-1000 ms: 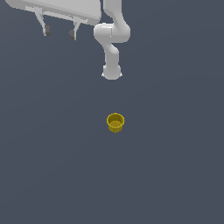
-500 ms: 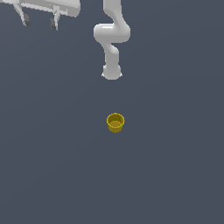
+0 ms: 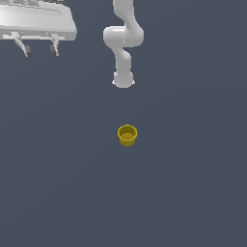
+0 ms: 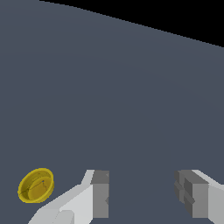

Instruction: Pick up the object and move it to a goal position.

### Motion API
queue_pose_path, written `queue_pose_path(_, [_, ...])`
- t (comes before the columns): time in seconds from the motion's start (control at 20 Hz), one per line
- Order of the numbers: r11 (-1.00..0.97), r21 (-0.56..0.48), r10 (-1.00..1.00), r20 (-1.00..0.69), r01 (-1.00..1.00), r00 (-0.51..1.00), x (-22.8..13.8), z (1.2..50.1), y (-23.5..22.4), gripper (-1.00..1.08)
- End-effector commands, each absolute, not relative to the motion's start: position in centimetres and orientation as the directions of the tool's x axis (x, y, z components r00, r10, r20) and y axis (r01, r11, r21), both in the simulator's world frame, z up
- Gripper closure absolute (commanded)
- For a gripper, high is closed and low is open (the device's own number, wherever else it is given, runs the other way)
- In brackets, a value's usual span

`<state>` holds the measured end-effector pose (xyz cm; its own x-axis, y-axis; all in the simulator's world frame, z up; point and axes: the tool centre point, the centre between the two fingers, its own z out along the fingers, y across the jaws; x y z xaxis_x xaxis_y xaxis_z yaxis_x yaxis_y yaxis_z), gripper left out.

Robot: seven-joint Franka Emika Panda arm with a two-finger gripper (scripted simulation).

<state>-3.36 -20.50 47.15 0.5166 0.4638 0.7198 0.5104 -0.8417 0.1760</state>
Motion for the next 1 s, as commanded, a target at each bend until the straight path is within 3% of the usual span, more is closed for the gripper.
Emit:
queue_pose_path(0.0, [-0.826, 0.156, 0.463, 0.737, 0.541, 0.493, -3.0, 44.9, -20.8, -0.20])
queue_pose_path(0.45, [-0.746, 0.063, 0.453, 0.778, 0.663, 0.436, -1.2, 33.9, -18.8, -0.20])
queue_pose_path(0.95, [-0.603, -0.056, 0.448, 0.801, 0.796, 0.396, -1.0, 19.3, -11.2, -0.20])
